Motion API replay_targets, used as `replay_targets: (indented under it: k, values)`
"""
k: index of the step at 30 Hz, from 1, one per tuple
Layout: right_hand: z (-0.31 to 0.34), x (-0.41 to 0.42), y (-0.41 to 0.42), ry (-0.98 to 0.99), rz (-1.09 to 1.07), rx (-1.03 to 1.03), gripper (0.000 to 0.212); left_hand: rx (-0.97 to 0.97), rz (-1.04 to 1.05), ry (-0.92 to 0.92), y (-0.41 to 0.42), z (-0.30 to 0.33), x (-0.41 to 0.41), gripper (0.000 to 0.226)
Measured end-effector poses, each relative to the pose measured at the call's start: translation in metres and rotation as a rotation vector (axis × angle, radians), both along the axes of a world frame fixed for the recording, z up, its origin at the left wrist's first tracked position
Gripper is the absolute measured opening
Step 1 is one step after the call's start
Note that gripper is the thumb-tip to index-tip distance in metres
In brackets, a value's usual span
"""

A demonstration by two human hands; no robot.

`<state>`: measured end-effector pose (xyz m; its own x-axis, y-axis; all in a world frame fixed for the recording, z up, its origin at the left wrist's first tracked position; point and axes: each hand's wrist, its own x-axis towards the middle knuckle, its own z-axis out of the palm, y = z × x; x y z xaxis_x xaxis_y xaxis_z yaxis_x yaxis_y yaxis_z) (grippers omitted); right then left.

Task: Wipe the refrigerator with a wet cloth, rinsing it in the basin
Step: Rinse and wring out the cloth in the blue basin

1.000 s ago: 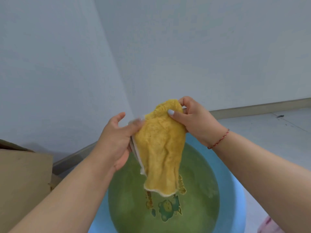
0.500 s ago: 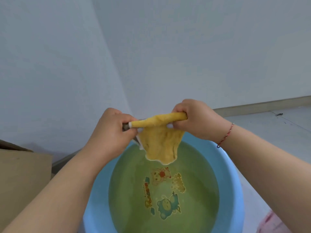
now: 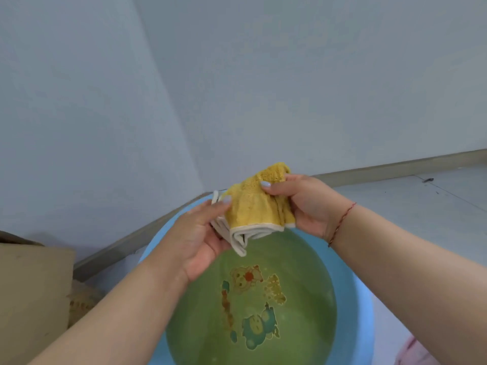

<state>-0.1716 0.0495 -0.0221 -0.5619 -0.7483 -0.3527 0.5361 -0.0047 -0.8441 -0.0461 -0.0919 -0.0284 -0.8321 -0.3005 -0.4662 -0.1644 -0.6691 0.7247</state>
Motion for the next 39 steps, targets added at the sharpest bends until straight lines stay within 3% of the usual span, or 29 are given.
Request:
replay_targets:
  k: [3, 7, 12, 14, 18, 21, 23, 25, 28, 32, 39]
  values:
    - [0.011, -0.014, 0.020, 0.193, -0.025, 0.202, 0.014, -0.272, 0.137, -0.041, 0.001, -0.001, -0.016, 0.079]
    - [0.021, -0.028, 0.060, 0.318, -0.157, 0.411, 0.013, -0.618, -0.086, 0.041, 0.013, 0.004, -0.052, 0.054]
    - [0.008, -0.026, 0.093, 0.423, -0.344, 0.710, 0.073, -0.851, -0.382, 0.074, 0.043, -0.012, -0.107, 0.045]
    - [0.004, -0.022, 0.099, 0.442, -0.281, 0.777, 0.066, -0.898, -0.477, 0.078, 0.051, -0.020, -0.123, 0.045]
    - [-0.003, -0.016, 0.102, 0.491, -0.093, 0.913, 0.031, -0.990, -0.603, 0.065, 0.056, -0.035, -0.139, 0.045]
    - [-0.008, -0.009, 0.100, 0.577, 0.207, 1.089, 0.031, -1.330, -0.766, 0.008, 0.057, -0.048, -0.144, 0.042]
    - [-0.011, -0.008, 0.098, 0.745, 0.396, 1.263, 0.036, -1.625, -0.823, -0.034, 0.057, -0.055, -0.144, 0.044]
    - [-0.012, -0.011, 0.097, 0.950, 0.410, 1.394, 0.039, -1.795, -0.810, -0.022, 0.059, -0.058, -0.140, 0.047]
    - [-0.015, -0.013, 0.092, 1.101, 0.344, 1.372, 0.045, -1.837, -0.847, 0.096, 0.060, -0.059, -0.136, 0.057]
    - [-0.026, -0.017, 0.085, 1.055, 0.407, 1.294, 0.052, -1.803, -0.984, 0.094, 0.061, -0.065, -0.138, 0.055]
    - [-0.040, -0.045, 0.095, 0.975, 0.464, 1.219, 0.031, -1.670, -1.059, 0.041, 0.064, -0.066, -0.148, 0.038]
